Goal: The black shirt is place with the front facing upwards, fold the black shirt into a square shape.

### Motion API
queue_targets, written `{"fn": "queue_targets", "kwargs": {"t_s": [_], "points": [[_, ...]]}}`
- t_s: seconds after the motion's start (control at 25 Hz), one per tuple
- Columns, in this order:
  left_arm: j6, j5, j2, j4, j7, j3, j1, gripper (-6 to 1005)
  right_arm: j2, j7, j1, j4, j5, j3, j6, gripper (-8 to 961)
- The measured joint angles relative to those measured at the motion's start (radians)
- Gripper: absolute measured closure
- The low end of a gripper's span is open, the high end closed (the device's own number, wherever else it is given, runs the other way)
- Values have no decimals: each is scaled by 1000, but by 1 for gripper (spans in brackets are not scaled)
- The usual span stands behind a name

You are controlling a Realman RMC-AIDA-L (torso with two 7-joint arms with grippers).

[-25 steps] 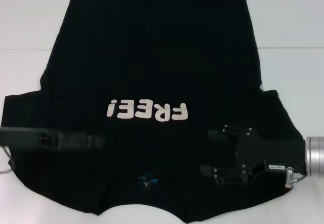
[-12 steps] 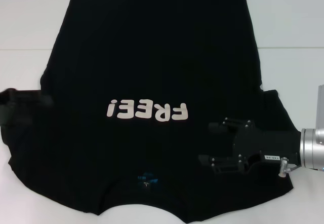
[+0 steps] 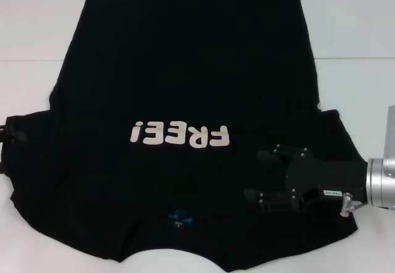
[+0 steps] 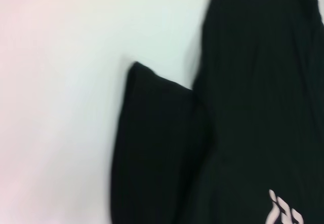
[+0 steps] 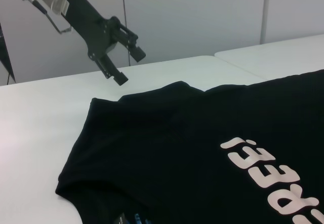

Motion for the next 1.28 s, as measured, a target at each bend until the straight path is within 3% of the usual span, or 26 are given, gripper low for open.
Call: {"fn": "queue_targets", "kwargs": {"t_s": [0.64,1.28], "points": [[-128,4,-6,-83,3,7,6,62,2,0,-2,1,0,0,0,52],[-161,6,-16,-123,11,16,-9,61,0,0,-2,1,0,0,0,56]]}}
